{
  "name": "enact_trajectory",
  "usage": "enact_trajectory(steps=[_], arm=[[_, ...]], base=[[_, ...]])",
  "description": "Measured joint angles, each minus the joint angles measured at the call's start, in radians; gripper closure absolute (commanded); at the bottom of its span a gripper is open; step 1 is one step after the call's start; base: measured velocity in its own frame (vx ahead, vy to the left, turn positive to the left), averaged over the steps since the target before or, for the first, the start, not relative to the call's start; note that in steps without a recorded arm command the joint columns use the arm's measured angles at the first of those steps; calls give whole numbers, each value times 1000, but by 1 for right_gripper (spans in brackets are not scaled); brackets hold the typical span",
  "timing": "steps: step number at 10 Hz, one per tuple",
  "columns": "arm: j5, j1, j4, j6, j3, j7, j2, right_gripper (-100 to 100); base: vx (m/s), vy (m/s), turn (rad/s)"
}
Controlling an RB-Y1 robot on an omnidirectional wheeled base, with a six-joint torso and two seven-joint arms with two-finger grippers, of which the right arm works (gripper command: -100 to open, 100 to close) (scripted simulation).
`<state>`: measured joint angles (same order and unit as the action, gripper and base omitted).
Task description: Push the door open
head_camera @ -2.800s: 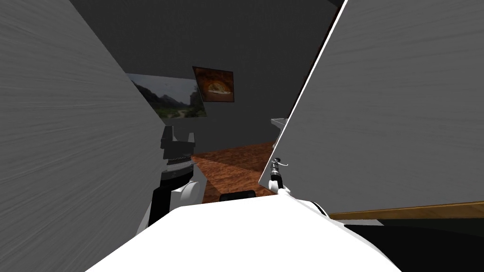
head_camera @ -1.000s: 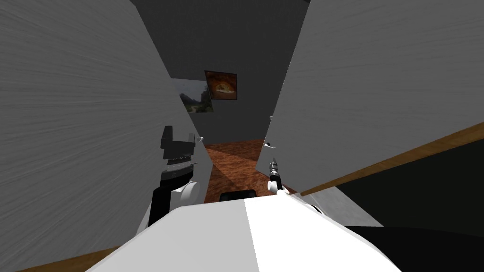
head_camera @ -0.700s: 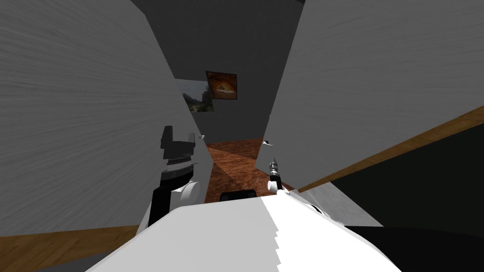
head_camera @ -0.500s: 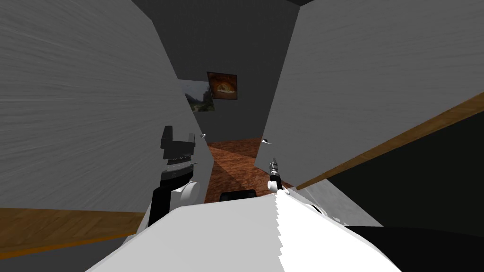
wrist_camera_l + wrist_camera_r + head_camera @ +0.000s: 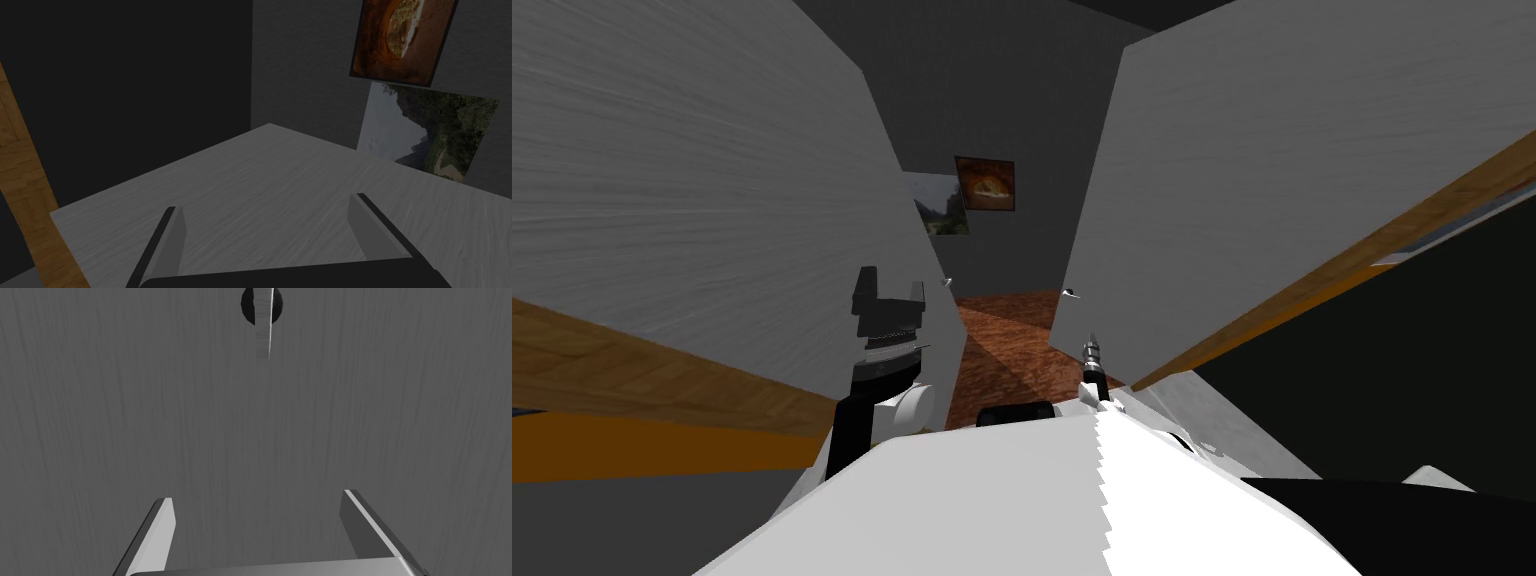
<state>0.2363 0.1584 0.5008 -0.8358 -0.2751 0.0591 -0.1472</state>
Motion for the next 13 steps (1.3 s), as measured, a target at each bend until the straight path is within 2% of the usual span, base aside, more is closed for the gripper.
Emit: enact_trajectory(steps=[4, 8, 10, 12, 13], arm=[[7, 3, 4, 0, -12, 12, 3, -100], [21, 22, -19, -14, -34, 31, 4, -100], [39, 29, -10, -17, -66, 61, 12, -100], [56, 41, -10, -20, -94, 91, 20, -100], [61, 51, -26, -27, -101, 97, 19, -100]], base=[[-201, -10, 27], [-187, -14, 71], [-13, 24, 67], [135, 18, 33], [169, 25, 29]])
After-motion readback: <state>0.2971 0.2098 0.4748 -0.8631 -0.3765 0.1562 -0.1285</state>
